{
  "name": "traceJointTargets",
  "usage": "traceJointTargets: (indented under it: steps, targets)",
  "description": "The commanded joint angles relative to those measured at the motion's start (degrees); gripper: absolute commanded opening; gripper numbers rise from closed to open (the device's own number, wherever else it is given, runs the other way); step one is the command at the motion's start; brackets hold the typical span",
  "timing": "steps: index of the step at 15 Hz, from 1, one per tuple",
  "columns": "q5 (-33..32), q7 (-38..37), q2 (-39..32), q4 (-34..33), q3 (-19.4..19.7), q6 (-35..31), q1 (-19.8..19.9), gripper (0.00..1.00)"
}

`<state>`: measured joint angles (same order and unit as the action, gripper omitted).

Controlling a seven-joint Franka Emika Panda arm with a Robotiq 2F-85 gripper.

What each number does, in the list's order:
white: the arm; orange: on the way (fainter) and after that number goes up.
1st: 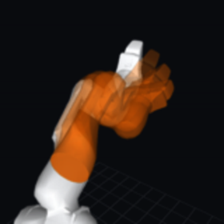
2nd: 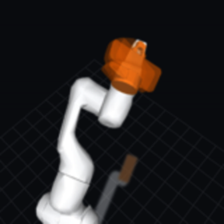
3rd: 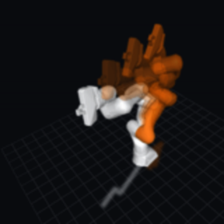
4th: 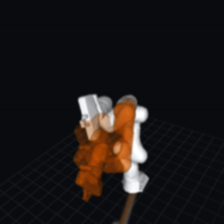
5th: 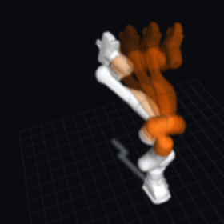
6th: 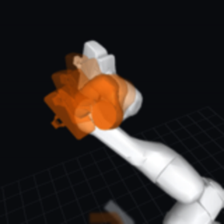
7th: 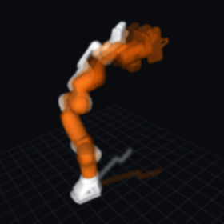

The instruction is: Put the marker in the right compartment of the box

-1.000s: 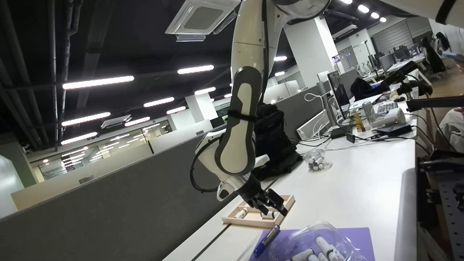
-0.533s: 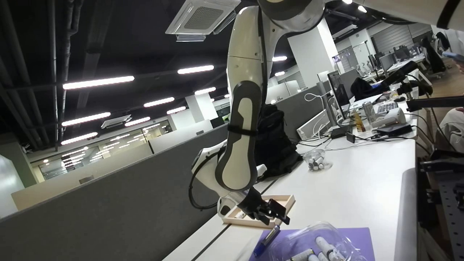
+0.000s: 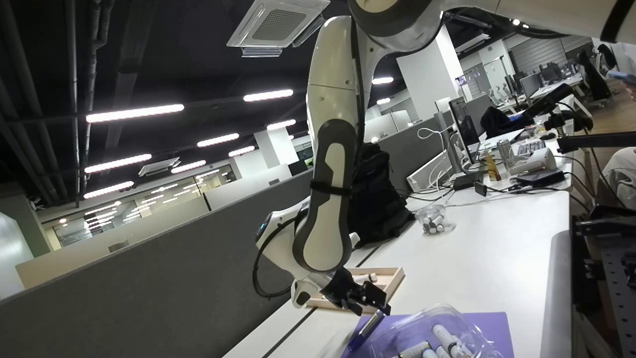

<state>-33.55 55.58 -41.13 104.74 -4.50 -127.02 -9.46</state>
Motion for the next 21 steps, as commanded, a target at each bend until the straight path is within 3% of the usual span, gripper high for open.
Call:
traceJointTargets:
  steps: [1, 3, 4, 5, 15, 16, 21]
  targets:
    - [-1.2, -4.9, -1.5, -1.3, 0.5, -4.1, -0.3, 1.0]
    - [-2.3, -7.2, -2.0, -1.2, 1.2, -6.9, -0.9, 1.0]
    - [-2.4, -8.0, -2.3, -1.2, 1.4, -7.7, -0.9, 0.75]
    - [-2.9, -8.9, -2.4, -1.1, 1.5, -8.7, -1.0, 0.74]
    - [-1.4, -11.1, -0.3, 1.7, 0.7, -11.6, 0.6, 0.05]
    - [-0.6, -10.5, 0.3, 2.2, 0.2, -11.5, 1.2, 0.01]
    - [3.6, -10.1, 4.7, 5.1, -1.0, -13.3, 3.4, 0.05]
